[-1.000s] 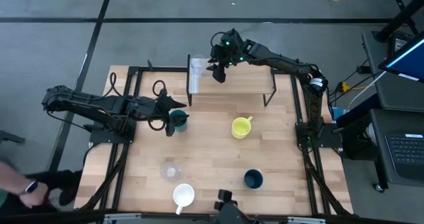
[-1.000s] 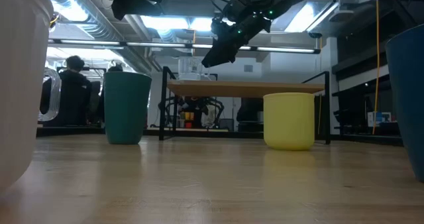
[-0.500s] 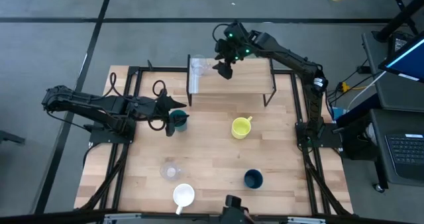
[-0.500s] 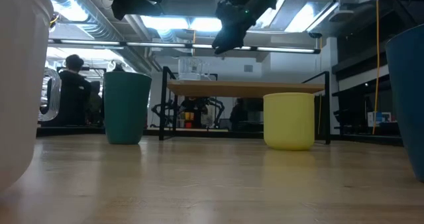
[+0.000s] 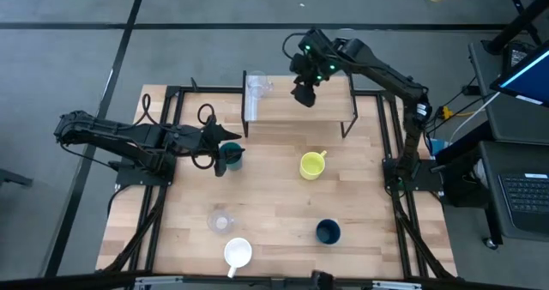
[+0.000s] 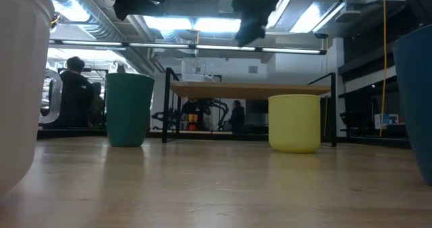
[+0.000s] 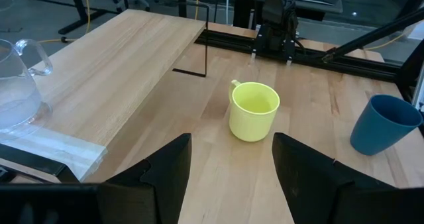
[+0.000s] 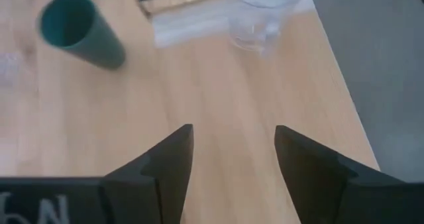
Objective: Stack small to large cups/mugs on shelf
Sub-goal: Put the transparent mug on the shelf, aligned with the other transparent mug
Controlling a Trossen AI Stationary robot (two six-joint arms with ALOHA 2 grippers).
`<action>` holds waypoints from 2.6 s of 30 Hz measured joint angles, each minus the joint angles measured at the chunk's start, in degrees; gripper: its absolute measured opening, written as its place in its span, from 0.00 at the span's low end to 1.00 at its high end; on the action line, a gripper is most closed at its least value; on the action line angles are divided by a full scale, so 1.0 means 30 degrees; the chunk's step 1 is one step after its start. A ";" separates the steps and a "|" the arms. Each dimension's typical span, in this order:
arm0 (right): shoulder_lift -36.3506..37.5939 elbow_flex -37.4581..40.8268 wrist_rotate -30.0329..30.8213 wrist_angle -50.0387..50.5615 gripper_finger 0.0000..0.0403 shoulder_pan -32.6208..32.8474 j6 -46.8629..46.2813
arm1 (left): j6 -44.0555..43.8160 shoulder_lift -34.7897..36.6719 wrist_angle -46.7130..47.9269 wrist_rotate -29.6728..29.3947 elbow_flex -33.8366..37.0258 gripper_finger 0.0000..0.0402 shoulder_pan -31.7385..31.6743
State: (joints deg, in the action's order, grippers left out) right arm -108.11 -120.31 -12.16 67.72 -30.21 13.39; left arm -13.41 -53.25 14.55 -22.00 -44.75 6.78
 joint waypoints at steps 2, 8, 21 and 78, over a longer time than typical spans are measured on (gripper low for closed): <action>0.0790 0.0000 0.0192 0.0430 0.53 0.0462 -0.0211 | 0.0007 0.0000 0.0000 0.0001 0.0000 0.51 -0.0005; 0.3036 -0.0015 0.2060 0.1648 0.53 0.2247 -0.1443 | 0.0007 0.0000 0.0000 0.0001 0.0000 0.51 0.0000; 1.0095 0.6320 0.3719 0.0886 0.53 0.6114 -0.4885 | -0.1211 0.0000 0.0000 0.0984 0.0000 0.51 0.0052; 1.0402 1.5628 0.0036 -0.8480 0.53 0.8674 -0.3534 | -2.1503 -1.1886 1.4728 0.5906 -0.6943 0.51 1.0062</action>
State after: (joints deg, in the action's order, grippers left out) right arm -76.90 -73.43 -12.05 42.28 -4.19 2.79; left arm -77.92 -88.91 58.73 -4.28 -65.58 36.97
